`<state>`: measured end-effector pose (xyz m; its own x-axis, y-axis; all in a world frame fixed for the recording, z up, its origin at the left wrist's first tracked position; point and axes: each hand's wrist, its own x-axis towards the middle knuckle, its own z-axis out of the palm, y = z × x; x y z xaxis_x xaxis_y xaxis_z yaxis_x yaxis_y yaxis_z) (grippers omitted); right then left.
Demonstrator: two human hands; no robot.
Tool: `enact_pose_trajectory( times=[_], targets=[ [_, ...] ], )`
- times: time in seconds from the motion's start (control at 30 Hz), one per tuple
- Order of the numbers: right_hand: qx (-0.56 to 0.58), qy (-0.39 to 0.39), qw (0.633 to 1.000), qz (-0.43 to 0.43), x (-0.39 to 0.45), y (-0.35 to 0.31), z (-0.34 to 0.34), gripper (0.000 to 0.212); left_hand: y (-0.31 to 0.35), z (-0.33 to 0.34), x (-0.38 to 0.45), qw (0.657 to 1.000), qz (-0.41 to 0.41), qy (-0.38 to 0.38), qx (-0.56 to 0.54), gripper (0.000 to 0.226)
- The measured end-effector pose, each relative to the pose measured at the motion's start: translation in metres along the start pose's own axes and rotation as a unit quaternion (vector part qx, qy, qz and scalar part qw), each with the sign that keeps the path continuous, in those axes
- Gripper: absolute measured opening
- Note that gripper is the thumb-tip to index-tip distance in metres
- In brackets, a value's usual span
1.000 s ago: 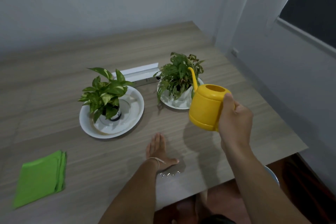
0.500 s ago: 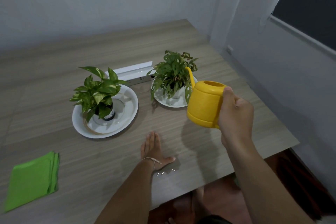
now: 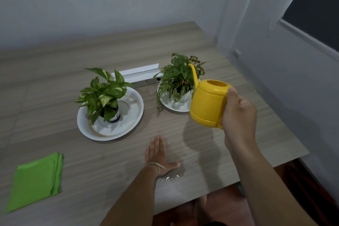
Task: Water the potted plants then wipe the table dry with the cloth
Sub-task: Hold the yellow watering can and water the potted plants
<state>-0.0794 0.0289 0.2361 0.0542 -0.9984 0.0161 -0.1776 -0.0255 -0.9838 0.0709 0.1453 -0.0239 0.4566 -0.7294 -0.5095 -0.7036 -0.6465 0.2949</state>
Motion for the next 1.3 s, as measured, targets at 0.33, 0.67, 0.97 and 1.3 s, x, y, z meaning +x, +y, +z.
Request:
enact_pose_trajectory(
  times=[0.33,0.67,0.97,1.3],
  targets=[
    [-0.017,-0.031,0.999,-0.008,-0.012,0.002,0.002,0.067,-0.003,0.000,0.000,1.000,0.006,-0.005,-0.008,0.133],
    [-0.015,-0.019,1.000,-0.007,-0.025,0.008,-0.014,0.064,-0.002,0.000,-0.001,1.000,0.004,-0.004,-0.007,0.134],
    [-0.013,0.004,1.000,0.009,-0.021,0.009,-0.020,0.057,-0.001,-0.001,-0.002,1.000,0.004,0.000,-0.006,0.132],
    [0.014,-0.001,1.000,0.023,-0.011,0.014,-0.011,0.062,-0.002,0.000,-0.001,1.000,0.004,0.001,-0.010,0.133]
  ],
)
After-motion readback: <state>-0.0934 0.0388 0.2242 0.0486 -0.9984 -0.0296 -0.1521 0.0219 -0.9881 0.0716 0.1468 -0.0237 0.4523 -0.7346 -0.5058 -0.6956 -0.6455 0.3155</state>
